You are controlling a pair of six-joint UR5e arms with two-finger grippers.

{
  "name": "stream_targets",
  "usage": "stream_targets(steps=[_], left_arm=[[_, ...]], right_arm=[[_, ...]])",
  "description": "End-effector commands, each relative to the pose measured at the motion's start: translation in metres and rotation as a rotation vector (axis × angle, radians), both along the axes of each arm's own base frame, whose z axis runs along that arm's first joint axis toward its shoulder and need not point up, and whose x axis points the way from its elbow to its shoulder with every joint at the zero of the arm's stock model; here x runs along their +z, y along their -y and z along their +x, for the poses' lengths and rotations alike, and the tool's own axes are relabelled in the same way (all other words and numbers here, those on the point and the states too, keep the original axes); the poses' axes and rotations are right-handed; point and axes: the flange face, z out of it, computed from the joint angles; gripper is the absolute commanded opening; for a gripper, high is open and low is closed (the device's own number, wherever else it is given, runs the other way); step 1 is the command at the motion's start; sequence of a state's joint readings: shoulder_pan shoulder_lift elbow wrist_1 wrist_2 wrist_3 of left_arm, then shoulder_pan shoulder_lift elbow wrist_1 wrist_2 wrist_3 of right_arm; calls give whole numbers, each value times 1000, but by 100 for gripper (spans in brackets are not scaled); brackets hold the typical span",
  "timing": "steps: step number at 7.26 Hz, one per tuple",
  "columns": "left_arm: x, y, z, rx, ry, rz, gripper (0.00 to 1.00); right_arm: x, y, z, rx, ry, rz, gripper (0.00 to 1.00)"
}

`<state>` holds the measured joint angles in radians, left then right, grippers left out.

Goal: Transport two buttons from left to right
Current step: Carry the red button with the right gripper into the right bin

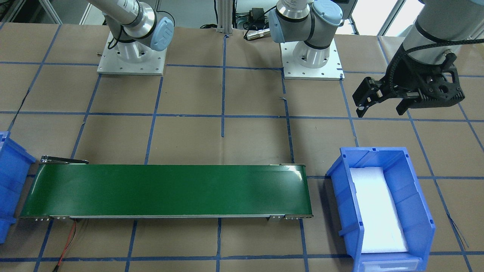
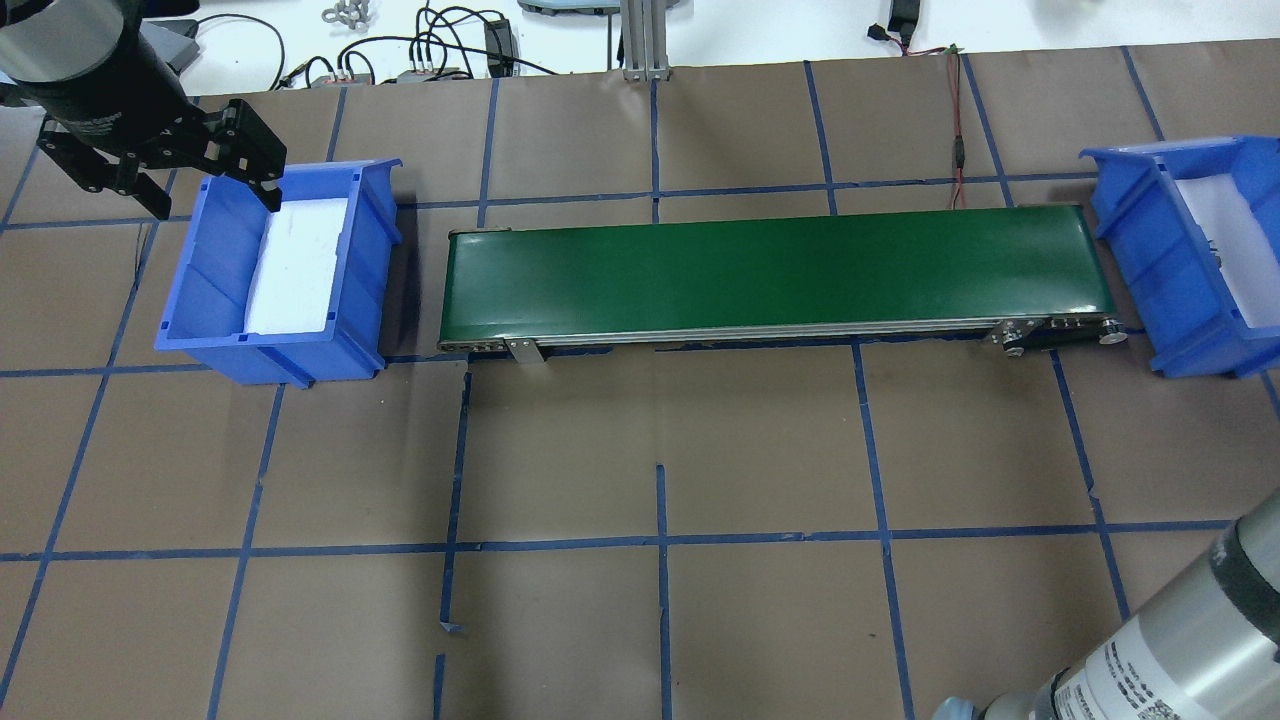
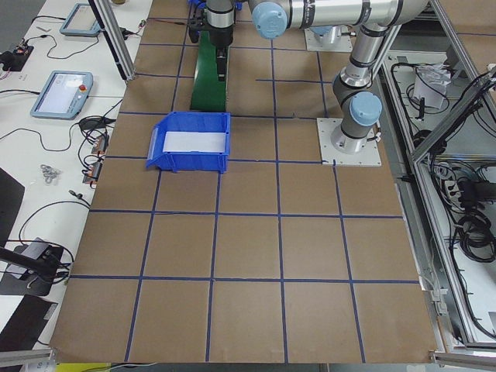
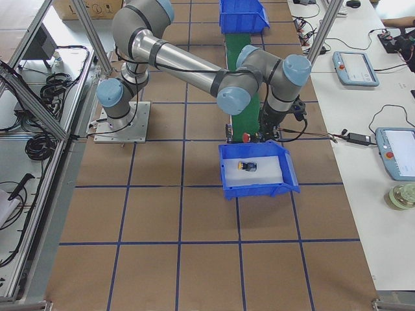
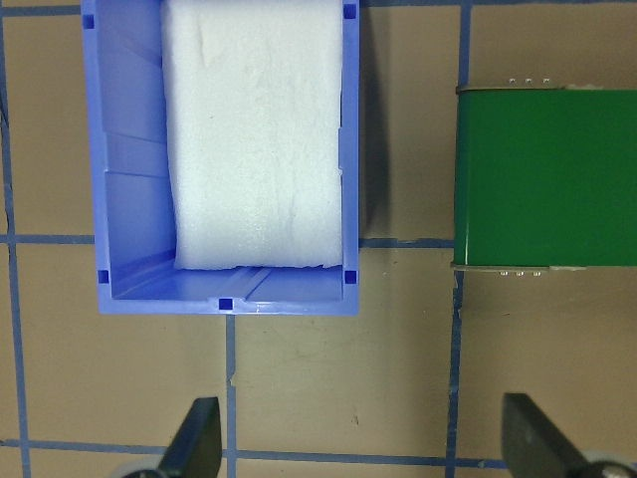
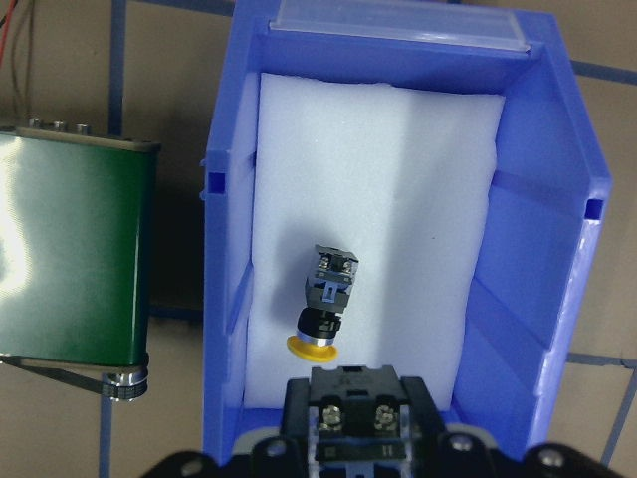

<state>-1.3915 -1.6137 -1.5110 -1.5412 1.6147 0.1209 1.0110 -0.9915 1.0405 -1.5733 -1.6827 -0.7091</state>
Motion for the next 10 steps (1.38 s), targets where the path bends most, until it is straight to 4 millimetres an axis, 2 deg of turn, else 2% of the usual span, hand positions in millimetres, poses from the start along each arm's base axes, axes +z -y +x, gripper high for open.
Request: stream_targets(steps=[1,5,7,8,9,10], left_arm=[[2,-1,0,1,1,-2,100],[2,0,1,3,1,-3,100],[2,-1,1,3,4,-2,100],[2,-1,1,3,4,-3,100],[2,-1,1,3,4,-2,100],[2,-1,1,3,2,-2,100]], right_arm=[[-39,28,-16,6,-16,-26,7],[-106,60,-36,8,-6,-34,7],[-131,67,-33,13,5,-25,7],[-136,68,-32,14,10,-19,10],[-132,66,-31,17,13,-8,73],[-127,62,-29,9,26,12,100]])
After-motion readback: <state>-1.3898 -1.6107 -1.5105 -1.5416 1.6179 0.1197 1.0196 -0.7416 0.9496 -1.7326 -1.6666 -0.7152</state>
